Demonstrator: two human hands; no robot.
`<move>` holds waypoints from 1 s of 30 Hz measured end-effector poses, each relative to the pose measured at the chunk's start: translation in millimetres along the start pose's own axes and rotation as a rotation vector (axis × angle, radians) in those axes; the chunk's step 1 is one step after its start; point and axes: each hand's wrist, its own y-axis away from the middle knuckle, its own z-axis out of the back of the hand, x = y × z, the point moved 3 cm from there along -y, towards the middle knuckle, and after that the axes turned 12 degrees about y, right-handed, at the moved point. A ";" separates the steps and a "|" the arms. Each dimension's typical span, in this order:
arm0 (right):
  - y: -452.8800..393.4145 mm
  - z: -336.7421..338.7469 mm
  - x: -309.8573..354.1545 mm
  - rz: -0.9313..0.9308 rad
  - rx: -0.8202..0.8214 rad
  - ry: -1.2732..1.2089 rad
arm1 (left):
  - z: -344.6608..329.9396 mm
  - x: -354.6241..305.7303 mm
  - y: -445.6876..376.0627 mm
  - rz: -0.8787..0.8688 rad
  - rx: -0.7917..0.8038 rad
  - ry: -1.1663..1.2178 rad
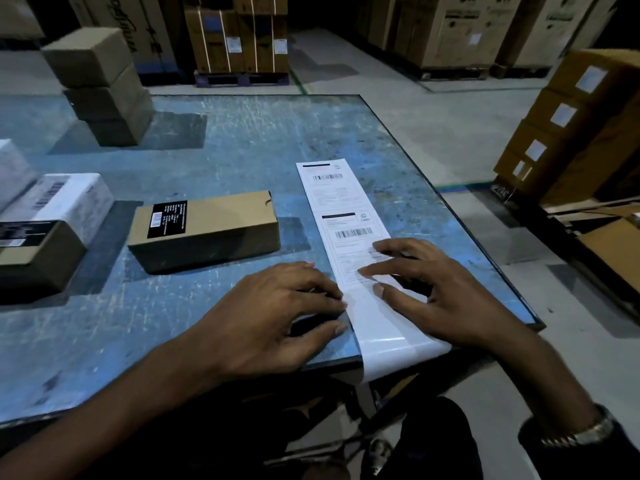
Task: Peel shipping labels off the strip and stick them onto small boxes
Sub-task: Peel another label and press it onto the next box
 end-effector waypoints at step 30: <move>-36.3 -19.5 20.5 -0.019 -0.083 0.021 | -0.2 5.7 -14.9 0.250 -0.239 -0.049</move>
